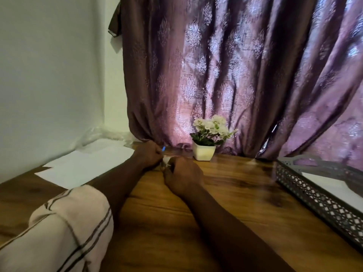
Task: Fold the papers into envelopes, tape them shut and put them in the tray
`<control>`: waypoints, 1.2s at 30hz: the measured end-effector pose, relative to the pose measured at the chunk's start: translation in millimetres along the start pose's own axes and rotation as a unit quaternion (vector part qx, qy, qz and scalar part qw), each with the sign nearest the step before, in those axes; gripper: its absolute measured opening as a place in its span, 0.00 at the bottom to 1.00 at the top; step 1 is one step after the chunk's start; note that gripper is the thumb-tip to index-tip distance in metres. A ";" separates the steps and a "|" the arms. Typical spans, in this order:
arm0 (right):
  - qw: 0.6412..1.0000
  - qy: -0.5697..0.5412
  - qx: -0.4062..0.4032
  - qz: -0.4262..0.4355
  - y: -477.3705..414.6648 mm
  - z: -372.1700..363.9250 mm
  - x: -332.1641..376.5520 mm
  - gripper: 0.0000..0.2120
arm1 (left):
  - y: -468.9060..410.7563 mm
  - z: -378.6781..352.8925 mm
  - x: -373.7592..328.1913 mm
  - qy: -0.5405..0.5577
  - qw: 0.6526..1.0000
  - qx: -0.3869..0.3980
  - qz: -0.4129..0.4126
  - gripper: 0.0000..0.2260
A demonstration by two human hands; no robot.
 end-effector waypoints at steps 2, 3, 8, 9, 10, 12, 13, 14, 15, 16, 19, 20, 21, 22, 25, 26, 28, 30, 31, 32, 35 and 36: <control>0.997 -0.041 -0.006 -0.064 6.8 11.1 -4.0 0.16 | 5.4 5.6 -1.2 -0.014 0.999 -0.032 0.006 0.08; 0.992 -0.078 -0.015 -0.102 14.1 22.0 -9.3 0.17 | 11.4 7.6 -5.4 -0.011 0.999 -0.050 0.008 0.08; 0.946 -0.217 -0.146 -0.191 56.7 93.9 -45.7 0.19 | 45.3 6.6 -28.8 0.155 0.979 -0.128 0.040 0.04; 0.943 -0.221 -0.157 -0.193 67.1 112.3 -57.6 0.19 | 53.7 2.1 -38.5 0.199 0.971 -0.128 0.033 0.04; 0.944 -0.216 -0.162 -0.191 78.1 129.1 -71.6 0.17 | 63.9 -2.2 -50.9 0.247 0.960 -0.131 0.021 0.06; 0.951 -0.190 -0.154 -0.190 105.2 161.2 -100.8 0.14 | 87.5 -9.7 -78.2 0.341 0.930 -0.138 0.003 0.12; 0.958 -0.166 -0.146 -0.184 123.4 176.9 -114.8 0.13 | 101.8 -14.6 -94.1 0.383 0.915 -0.127 -0.008 0.14; 0.966 -0.132 -0.140 -0.174 139.8 190.5 -125.6 0.12 | 113.3 -20.3 -109.4 0.414 0.904 -0.103 -0.021 0.15; 0.973 -0.086 -0.134 -0.165 156.1 202.2 -134.6 0.12 | 125.5 -26.1 -125.9 0.423 0.902 -0.073 -0.040 0.15; 0.978 -0.037 -0.127 -0.159 170.3 210.6 -142.7 0.12 | 137.6 -30.7 -141.7 0.414 0.907 -0.046 -0.060 0.15; 0.976 0.049 -0.101 -0.185 203.8 223.0 -162.9 0.15 | 175.5 -43.9 -184.7 0.366 0.925 0.019 -0.102 0.12; 0.975 0.054 -0.091 -0.197 212.2 223.5 -170.1 0.15 | 186.5 -53.7 -198.0 0.361 0.924 0.053 -0.110 0.11; 0.974 0.060 -0.073 -0.206 217.4 221.5 -174.2 0.15 | 195.1 -64.3 -208.3 0.349 0.926 0.087 -0.113 0.10; 0.973 0.075 -0.052 -0.214 219.1 217.1 -177.8 0.17 | 200.3 -74.7 -216.4 0.331 0.929 0.112 -0.118 0.10; 0.963 0.113 -0.010 -0.243 228.3 208.0 -189.0 0.23 | 214.0 -98.3 -239.2 0.229 0.953 0.133 -0.144 0.07; 0.962 0.110 -0.013 -0.248 230.2 206.6 -192.4 0.24 | 216.9 -103.9 -243.5 0.171 0.964 0.126 -0.158 0.08; 0.965 0.104 -0.014 -0.242 232.2 204.3 -192.5 0.23 | 222.2 -113.3 -247.5 0.077 0.973 0.113 -0.184 0.13; 0.970 0.113 -0.016 -0.217 231.7 205.1 -186.4 0.22 | 224.3 -119.4 -249.9 0.040 0.972 0.108 -0.203 0.16; 0.971 0.126 -0.028 -0.203 232.3 207.1 -178.9 0.21 | 226.4 -117.4 -251.0 0.031 0.972 0.103 -0.208 0.17; 0.970 0.140 -0.053 -0.191 232.4 210.5 -172.7 0.21 | 225.2 -116.5 -251.0 0.030 0.971 0.101 -0.216 0.18; 0.964 0.171 -0.149 -0.139 226.9 225.5 -148.0 0.24 | 216.0 -90.8 -238.5 0.056 0.978 0.050 -0.193 0.20; 0.967 0.168 -0.153 -0.117 221.5 226.8 -141.9 0.24 | 210.9 -81.6 -233.5 0.073 0.979 0.017 -0.190 0.20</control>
Point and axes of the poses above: each hand's wrist, its own y-axis away from the middle knuckle, its own z-axis out of the back of the hand, x = y × z, the point moved 6 cm from there along -y, towards the middle knuckle, and after that the axes turned 8 degrees about y, right-handed, at the moved point
